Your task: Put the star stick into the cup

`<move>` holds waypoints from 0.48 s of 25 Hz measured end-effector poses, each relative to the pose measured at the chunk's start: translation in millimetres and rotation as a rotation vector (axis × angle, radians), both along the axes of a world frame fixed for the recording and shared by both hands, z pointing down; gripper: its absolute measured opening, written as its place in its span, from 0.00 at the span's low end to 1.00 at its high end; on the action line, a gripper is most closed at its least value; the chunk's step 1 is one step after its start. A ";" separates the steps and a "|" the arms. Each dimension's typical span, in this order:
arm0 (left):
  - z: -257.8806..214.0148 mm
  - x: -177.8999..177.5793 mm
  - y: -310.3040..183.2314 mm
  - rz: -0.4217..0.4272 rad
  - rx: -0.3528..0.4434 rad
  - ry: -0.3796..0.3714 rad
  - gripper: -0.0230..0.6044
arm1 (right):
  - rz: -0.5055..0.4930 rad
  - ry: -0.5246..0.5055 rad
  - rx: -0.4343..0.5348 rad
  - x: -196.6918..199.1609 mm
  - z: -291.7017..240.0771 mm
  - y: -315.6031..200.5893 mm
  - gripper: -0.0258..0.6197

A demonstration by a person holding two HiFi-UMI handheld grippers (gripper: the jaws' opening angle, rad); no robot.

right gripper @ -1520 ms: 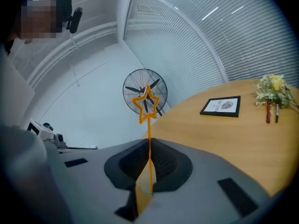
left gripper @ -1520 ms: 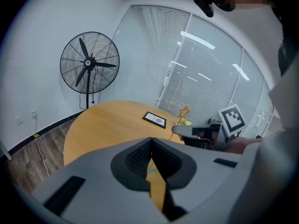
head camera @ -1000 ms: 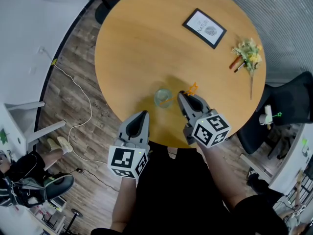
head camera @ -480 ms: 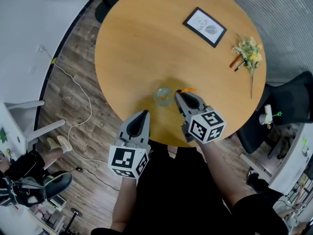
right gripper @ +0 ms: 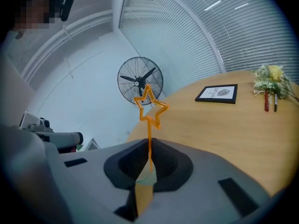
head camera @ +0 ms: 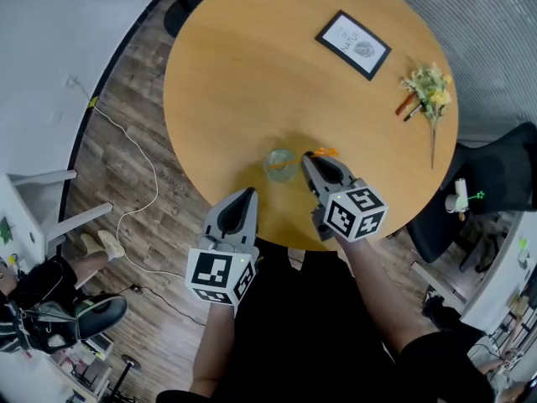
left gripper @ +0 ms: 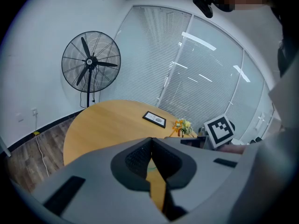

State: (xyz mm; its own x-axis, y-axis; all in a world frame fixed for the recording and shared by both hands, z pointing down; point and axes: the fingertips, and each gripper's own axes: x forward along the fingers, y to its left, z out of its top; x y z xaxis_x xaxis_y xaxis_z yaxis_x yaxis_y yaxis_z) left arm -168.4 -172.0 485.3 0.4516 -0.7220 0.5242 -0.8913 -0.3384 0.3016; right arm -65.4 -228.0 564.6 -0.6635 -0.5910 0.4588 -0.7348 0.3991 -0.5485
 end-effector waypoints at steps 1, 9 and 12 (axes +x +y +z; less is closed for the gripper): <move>-0.4 -0.1 0.0 0.001 0.000 0.000 0.03 | 0.002 0.000 -0.002 0.1 0.3 -0.3 0.08; 1.4 6.1 -0.4 0.006 -0.003 -0.002 0.03 | 0.009 -0.005 -0.014 6.6 5.7 -1.8 0.09; 0.1 6.3 -0.1 0.006 -0.002 -0.003 0.03 | 0.004 -0.002 -0.017 5.8 5.9 -0.6 0.09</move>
State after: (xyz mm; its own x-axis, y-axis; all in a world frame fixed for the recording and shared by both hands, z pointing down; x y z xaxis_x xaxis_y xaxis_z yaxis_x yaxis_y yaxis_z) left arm -162.1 -172.1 485.4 0.4544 -0.7182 0.5270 -0.8901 -0.3430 0.3000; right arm -59.6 -228.6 570.5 -0.6619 -0.5858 0.4676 -0.7353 0.3864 -0.5568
